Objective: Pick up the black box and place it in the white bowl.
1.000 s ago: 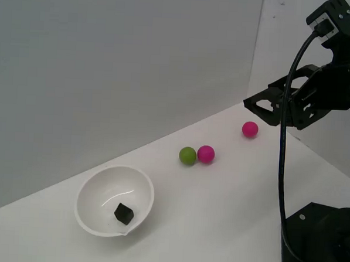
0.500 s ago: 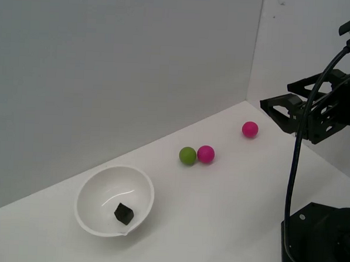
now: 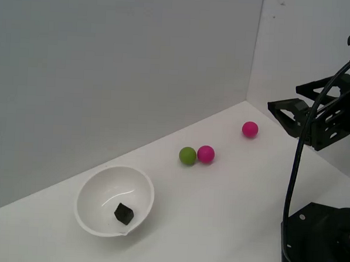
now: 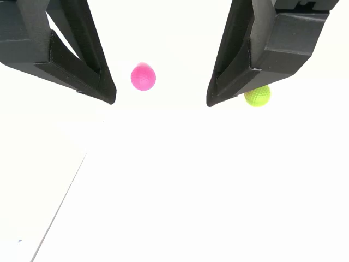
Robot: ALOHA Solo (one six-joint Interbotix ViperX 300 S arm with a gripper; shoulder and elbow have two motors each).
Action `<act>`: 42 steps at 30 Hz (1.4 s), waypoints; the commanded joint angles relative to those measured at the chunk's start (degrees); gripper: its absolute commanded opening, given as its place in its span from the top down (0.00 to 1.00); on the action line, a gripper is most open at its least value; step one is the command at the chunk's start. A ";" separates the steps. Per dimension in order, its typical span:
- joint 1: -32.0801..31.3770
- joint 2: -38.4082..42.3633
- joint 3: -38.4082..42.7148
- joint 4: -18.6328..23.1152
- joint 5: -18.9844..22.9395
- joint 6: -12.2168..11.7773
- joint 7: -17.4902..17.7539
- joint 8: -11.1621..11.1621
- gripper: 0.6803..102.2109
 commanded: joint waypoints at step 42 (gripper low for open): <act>2.37 0.00 0.26 -0.18 -0.18 -0.44 -0.26 -2.81 0.14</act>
